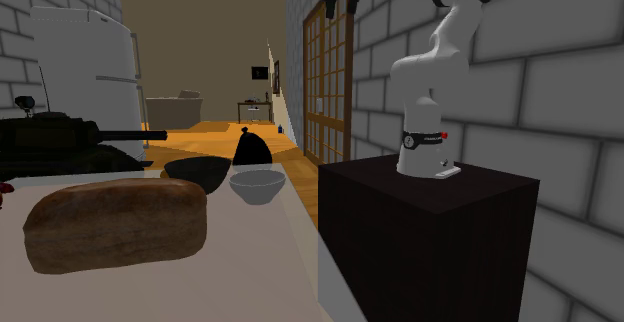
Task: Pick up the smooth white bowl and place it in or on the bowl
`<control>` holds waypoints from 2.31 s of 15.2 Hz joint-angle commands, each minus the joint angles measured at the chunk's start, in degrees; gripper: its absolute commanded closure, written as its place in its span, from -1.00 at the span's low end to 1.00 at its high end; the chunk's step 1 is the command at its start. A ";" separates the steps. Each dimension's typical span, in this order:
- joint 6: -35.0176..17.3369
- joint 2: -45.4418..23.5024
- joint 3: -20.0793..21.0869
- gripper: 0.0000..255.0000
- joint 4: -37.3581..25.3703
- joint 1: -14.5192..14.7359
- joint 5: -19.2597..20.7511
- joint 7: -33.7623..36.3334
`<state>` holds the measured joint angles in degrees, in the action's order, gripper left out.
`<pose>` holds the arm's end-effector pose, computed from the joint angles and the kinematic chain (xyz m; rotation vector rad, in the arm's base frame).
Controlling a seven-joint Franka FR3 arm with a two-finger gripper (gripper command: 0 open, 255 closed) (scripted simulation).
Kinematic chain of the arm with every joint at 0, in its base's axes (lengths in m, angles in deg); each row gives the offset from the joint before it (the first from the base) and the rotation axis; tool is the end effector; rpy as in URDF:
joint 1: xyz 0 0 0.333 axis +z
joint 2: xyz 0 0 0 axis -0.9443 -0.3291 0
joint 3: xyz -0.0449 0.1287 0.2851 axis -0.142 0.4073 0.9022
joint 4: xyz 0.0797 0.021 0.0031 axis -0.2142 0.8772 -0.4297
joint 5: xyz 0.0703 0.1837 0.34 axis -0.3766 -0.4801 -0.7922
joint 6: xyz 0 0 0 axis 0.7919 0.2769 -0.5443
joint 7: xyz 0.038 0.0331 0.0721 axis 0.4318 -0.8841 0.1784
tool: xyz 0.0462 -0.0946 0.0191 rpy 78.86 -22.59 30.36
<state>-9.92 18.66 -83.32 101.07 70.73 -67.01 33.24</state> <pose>0.3167 0.0033 0.6153 3.0292 0.0390 0.1362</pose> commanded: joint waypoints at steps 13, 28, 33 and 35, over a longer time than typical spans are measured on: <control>-22.25 -15.40 -0.71 -1.00 9.05 -1.14 0.88 2.56; -46.31 -46.54 -1.38 -1.00 4.76 -2.81 3.29 6.42; -51.69 -58.01 -1.83 -1.00 -0.41 -3.03 4.09 7.64; -52.77 -59.67 -1.95 -1.00 -0.91 -3.06 4.26 7.82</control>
<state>-61.99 -39.68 -85.16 100.76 67.75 -62.85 41.03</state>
